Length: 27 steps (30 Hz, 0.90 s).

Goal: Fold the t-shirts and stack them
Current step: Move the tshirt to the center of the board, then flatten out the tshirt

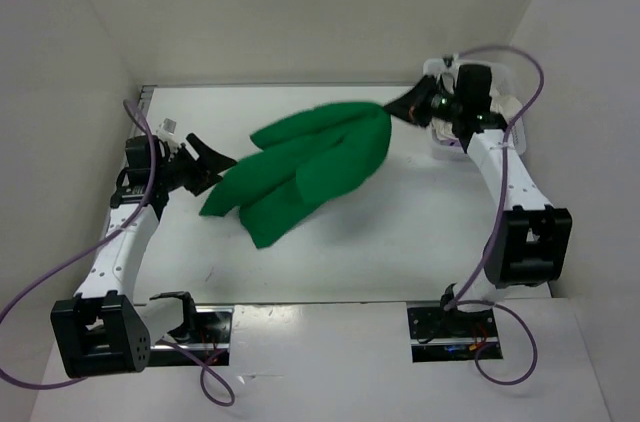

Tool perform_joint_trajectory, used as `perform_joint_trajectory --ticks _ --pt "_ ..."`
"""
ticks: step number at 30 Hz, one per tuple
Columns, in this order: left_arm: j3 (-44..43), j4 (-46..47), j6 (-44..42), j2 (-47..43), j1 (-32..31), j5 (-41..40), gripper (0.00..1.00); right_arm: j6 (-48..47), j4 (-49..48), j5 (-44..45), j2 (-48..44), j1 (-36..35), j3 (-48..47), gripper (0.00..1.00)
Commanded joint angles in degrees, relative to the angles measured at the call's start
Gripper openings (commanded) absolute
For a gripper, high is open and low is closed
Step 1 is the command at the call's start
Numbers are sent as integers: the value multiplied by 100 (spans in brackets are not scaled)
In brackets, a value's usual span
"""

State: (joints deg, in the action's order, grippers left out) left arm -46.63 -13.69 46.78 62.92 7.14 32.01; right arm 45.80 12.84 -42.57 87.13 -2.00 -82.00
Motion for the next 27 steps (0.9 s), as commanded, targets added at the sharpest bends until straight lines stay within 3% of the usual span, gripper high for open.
perform_joint_trajectory --ticks 1,5,10,11,16,20,21,23,27 --pt "13 59 -46 -34 33 -239 77 -720 390 809 -232 288 1393 31" --pt "303 -299 -547 -34 33 -921 77 -959 632 1503 -556 227 1985 52" --pt "628 -590 -750 -86 33 -1372 77 -1091 1264 2419 -996 -353 2309 54" --pt "690 -591 -750 -86 -19 -1442 77 -1091 1369 2515 -1075 -528 2415 52" --pt "691 -748 -531 -16 -221 -1847 78 -854 1370 2991 -1076 -1029 3153 23" --pt "901 -828 -136 -16 -221 -2364 80 -617 1370 3334 -953 -1495 3207 19" --pt "1058 -828 -21 -68 -221 -2496 80 -555 1370 3395 -805 -1757 3207 22" --pt "1208 -828 163 -147 -221 -2725 80 -310 1370 3395 -698 -2057 3207 38" --pt "1657 -328 436 1 -221 -2726 80 244 1090 3387 -408 -2996 3514 47"
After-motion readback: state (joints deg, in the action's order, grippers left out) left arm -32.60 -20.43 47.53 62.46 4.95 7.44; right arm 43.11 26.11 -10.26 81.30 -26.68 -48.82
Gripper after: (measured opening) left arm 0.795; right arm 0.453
